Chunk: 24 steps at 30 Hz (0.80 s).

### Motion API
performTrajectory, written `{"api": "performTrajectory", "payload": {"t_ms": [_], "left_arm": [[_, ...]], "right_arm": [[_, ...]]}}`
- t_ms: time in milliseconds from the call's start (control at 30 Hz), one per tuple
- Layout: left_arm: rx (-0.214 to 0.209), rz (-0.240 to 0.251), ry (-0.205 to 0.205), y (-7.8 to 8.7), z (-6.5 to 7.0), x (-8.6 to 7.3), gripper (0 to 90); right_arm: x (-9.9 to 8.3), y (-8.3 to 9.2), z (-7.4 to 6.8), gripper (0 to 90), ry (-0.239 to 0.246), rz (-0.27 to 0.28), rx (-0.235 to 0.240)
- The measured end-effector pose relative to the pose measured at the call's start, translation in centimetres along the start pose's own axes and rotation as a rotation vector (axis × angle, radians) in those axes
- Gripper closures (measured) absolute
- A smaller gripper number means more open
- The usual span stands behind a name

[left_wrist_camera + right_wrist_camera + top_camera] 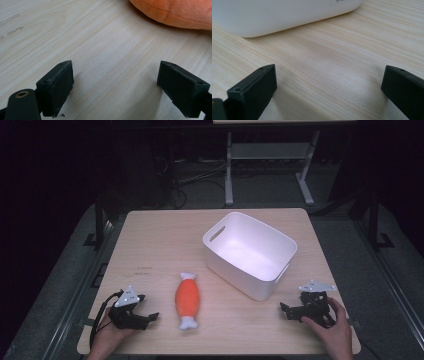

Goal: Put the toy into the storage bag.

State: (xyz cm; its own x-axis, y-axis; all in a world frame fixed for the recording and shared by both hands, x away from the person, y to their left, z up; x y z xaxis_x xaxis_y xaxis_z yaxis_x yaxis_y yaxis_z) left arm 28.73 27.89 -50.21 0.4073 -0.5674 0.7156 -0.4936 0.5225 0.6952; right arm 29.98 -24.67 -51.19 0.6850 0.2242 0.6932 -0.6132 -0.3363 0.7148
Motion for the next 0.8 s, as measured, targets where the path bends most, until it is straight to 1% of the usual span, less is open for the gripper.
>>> {"api": "performTrajectory", "payload": {"t_ms": [267, 333, 367, 433, 500, 533, 567, 600, 667, 700, 767, 800], "left_arm": [[0.000, 0.001, 0.001, 0.0, 0.0, 0.0, 13.1], [0.002, 0.004, 0.009, 0.0, 0.0, 0.0, 13.2], [0.003, 0.002, 0.021, 0.1, 0.0, 0.1, 14.2], [-0.013, -0.008, 0.035, 0.2, 0.1, 0.2, 15.4], [-0.028, -0.017, 0.032, 0.5, 0.2, 0.5, 23.2], [-0.033, -0.024, 0.032, 0.7, 0.3, 0.7, 23.5], [-0.040, -0.025, 0.035, 0.7, 0.4, 0.8, 25.9], [-0.058, -0.027, 0.034, 0.9, 0.6, 1.0, 30.3], [-0.077, -0.027, 0.033, 1.1, 0.8, 1.2, 36.5], [-0.089, -0.029, 0.038, 1.3, 1.0, 1.5, 40.1], [-0.107, -0.036, 0.027, 1.5, 1.2, 1.8, 48.4], [-0.116, -0.036, 0.032, 1.6, 1.4, 2.1, 52.7]], "right_arm": [[0.0, 0.0, 0.0, 0.0, 0.000, 0.000, 0.000], [0.0, 0.0, 0.0, 0.0, 0.001, -0.001, 0.000], [0.0, 0.0, 0.0, 0.0, 0.000, -0.001, 0.000], [0.0, 0.0, 0.0, 0.0, 0.001, -0.001, 0.000], [0.0, 0.0, 0.0, 0.0, 0.001, -0.001, 0.000], [0.0, 0.0, 0.0, 0.0, 0.000, -0.001, 0.000], [0.0, 0.0, 0.0, 0.0, 0.000, -0.001, 0.000], [0.0, 0.0, 0.0, 0.0, 0.000, -0.001, 0.000], [0.0, 0.0, 0.0, 0.0, 0.000, -0.001, 0.000], [0.0, 0.0, 0.0, 0.0, 0.000, -0.001, 0.000], [0.0, 0.0, 0.0, 0.0, 0.000, -0.001, 0.000], [0.0, 0.0, 0.0, 0.0, 0.000, -0.001, 0.000]]}}
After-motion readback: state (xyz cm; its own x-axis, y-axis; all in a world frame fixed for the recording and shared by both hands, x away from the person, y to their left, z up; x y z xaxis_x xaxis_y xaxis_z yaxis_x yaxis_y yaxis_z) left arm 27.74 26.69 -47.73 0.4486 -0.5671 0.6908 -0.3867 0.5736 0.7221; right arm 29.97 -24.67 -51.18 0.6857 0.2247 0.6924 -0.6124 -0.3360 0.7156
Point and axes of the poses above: each handheld gripper's, and its own axes: y roughly backward along the jaws, x roughly out of its top, z roughly to its right, the point moved 4 cm from there along -y, roughly forward along the jaws, and after that the axes turned 5 degrees about -y, right-handed, at the moved point
